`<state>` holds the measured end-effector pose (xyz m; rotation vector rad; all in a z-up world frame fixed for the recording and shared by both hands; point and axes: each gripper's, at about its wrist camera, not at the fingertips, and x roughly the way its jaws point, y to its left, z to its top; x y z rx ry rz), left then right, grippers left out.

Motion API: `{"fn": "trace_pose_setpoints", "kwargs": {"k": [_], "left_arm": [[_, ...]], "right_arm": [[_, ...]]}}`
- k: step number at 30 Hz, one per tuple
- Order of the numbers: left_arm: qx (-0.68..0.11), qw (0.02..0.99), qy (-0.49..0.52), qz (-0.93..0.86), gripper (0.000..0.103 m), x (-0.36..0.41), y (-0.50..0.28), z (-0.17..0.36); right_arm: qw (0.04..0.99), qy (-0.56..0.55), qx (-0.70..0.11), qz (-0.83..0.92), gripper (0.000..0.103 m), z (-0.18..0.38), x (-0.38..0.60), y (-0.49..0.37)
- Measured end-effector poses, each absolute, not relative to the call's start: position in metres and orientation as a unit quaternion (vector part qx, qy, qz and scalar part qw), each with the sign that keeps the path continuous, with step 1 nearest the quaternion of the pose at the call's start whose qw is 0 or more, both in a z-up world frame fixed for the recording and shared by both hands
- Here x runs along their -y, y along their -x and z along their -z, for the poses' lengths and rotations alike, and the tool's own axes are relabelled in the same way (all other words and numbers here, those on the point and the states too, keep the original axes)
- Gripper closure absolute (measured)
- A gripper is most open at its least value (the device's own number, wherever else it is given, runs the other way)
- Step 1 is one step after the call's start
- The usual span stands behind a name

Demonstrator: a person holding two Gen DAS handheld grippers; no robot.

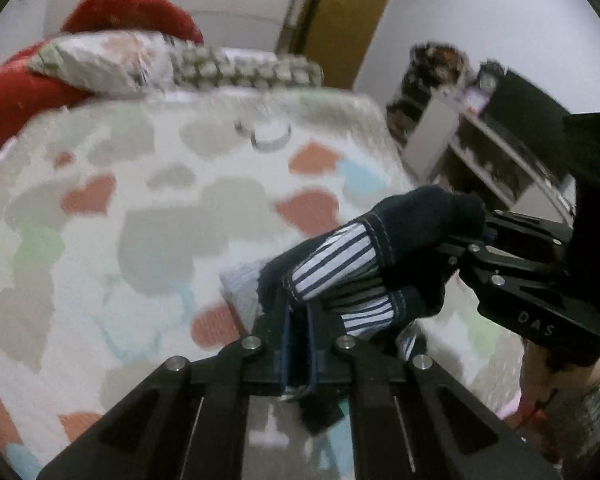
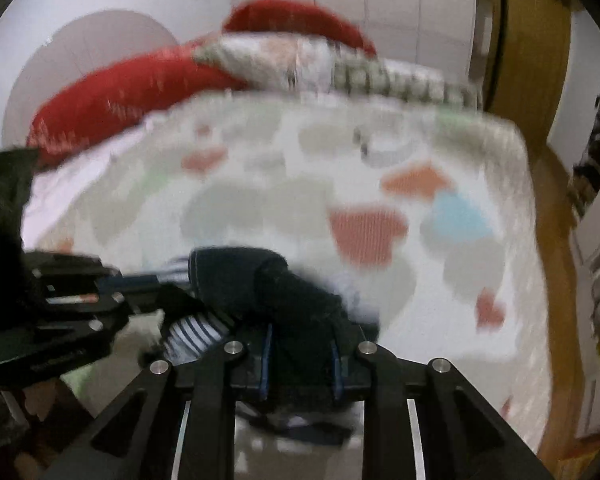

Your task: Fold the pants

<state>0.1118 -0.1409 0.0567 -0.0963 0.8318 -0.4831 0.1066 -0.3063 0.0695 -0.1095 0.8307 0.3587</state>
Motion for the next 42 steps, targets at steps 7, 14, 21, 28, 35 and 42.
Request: {"fn": "trace_pose_setpoints", "kwargs": {"k": [7, 14, 21, 28, 35, 42], "left_arm": [[-0.402, 0.888, -0.026, 0.222, 0.096, 0.182, -0.082, -0.02], [-0.397, 0.886, -0.077, 0.228, 0.092, 0.208, -0.046, 0.017], [-0.436, 0.857, -0.072, 0.264, 0.083, 0.194, -0.03, 0.026], [-0.476, 0.827, 0.009, 0.299, 0.081, 0.15, -0.021, 0.017], [-0.45, 0.853, 0.114, 0.24, 0.063, 0.116, -0.061, -0.019], [-0.46, 0.857, 0.1, 0.209, 0.063, 0.147, -0.092, 0.002]], "right_arm": [[0.918, 0.067, -0.349, -0.176, 0.079, -0.079, 0.307, -0.086], [0.873, 0.0, -0.463, -0.151, 0.053, 0.015, 0.362, -0.048], [0.903, -0.051, -0.413, -0.11, 0.05, -0.035, 0.394, -0.04], [0.909, -0.123, -0.364, -0.164, 0.05, -0.072, 0.371, -0.062], [0.848, -0.124, -0.467, -0.218, 0.066, -0.01, 0.324, -0.081], [0.828, -0.146, -0.491, -0.228, 0.067, 0.021, 0.322, -0.052]]}}
